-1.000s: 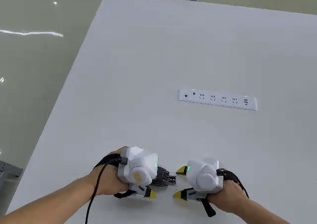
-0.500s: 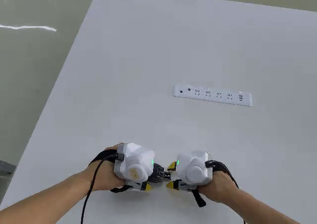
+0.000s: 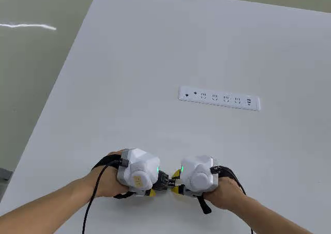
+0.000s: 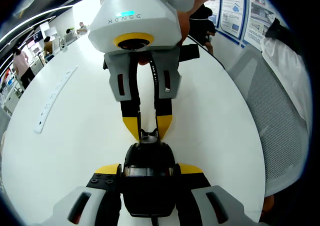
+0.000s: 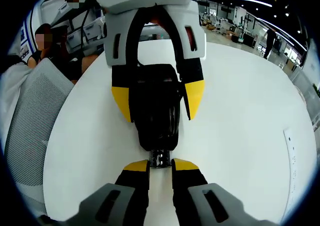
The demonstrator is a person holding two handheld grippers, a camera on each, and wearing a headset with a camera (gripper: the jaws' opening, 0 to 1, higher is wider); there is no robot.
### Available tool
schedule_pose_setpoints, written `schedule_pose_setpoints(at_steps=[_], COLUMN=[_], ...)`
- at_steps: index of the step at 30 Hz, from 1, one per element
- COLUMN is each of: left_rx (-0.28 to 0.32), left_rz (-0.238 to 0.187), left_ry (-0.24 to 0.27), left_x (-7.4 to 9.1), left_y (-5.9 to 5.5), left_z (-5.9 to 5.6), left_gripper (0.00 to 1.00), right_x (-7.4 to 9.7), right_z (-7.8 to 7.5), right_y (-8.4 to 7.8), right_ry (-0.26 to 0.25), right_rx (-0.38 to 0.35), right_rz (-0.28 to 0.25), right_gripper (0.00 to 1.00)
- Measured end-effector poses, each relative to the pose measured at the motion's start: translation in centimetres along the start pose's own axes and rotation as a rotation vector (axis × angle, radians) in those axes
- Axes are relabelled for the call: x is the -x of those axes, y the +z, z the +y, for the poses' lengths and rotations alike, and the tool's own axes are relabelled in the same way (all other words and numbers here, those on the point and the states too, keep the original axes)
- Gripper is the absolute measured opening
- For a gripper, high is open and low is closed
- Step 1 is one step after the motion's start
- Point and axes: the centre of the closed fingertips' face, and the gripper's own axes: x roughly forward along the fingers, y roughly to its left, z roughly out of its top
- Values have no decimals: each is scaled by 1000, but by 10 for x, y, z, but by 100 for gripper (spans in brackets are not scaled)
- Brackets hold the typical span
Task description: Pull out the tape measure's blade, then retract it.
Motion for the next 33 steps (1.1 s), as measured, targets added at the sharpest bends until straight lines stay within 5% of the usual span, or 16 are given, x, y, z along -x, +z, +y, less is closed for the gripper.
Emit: schedule_pose_setpoints(at_steps=[33], left_rx=[-55], left_rz=[25], left_ry=[9], left_x=[2], left_y=[0], left_z=[0], left_gripper=[35], right_x=[4], right_z=[4], right_y=[-1], right_ry=[-17], right_rx=[83], right_rz=[25], right_gripper=[13])
